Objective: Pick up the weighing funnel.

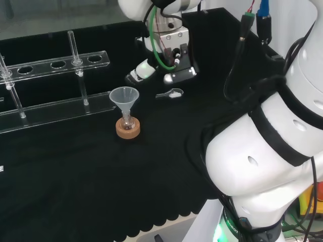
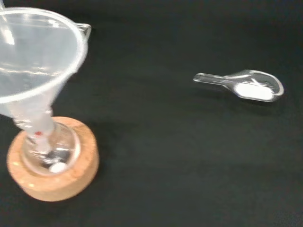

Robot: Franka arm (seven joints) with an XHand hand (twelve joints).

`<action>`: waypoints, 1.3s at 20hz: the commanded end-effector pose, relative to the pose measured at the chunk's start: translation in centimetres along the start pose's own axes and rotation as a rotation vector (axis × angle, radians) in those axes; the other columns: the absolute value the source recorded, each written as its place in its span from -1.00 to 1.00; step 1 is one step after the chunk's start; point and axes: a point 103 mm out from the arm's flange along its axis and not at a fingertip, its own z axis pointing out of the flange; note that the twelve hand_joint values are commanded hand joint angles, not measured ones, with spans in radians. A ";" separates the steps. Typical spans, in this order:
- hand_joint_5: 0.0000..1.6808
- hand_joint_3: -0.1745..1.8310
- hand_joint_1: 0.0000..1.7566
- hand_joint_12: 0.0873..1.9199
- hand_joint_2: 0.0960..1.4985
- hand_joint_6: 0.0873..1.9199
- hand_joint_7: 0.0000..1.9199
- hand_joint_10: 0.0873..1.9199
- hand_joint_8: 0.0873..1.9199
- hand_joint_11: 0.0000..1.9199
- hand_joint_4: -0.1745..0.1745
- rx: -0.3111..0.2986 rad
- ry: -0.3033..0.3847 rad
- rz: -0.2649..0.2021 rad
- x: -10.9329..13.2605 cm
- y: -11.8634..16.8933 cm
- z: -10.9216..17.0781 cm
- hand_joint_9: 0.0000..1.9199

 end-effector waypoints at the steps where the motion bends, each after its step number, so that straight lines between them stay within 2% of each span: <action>1: -1.00 -0.76 -0.53 -1.00 -0.22 -1.00 -0.88 -0.62 -1.00 -1.00 0.11 0.035 -0.012 0.022 -2.7 -0.2 0.8 -1.00; 11: -1.00 -0.77 -0.50 -1.00 -0.21 -1.00 -0.85 -0.54 -1.00 -1.00 0.10 0.092 -0.031 0.045 -4.4 0.7 3.6 -1.00; 17: -1.00 -0.78 -0.50 -1.00 -0.20 -1.00 -0.83 -0.47 -1.00 -1.00 0.13 0.098 -0.045 0.062 -5.3 1.6 4.8 -1.00; 21: -1.00 -0.78 -0.48 -1.00 -0.20 -1.00 -0.83 -0.46 -1.00 -1.00 0.13 0.092 -0.026 0.071 -6.2 2.2 5.0 -1.00; 24: -1.00 -0.78 -0.48 -1.00 -0.21 -1.00 -0.86 -0.49 -1.00 -1.00 0.15 0.104 -0.027 0.073 -6.8 2.7 5.2 -1.00; 26: -1.00 -0.79 -0.48 -1.00 -0.21 -1.00 -0.89 -0.60 -1.00 -1.00 0.17 0.121 -0.032 0.075 -7.2 3.2 5.3 -1.00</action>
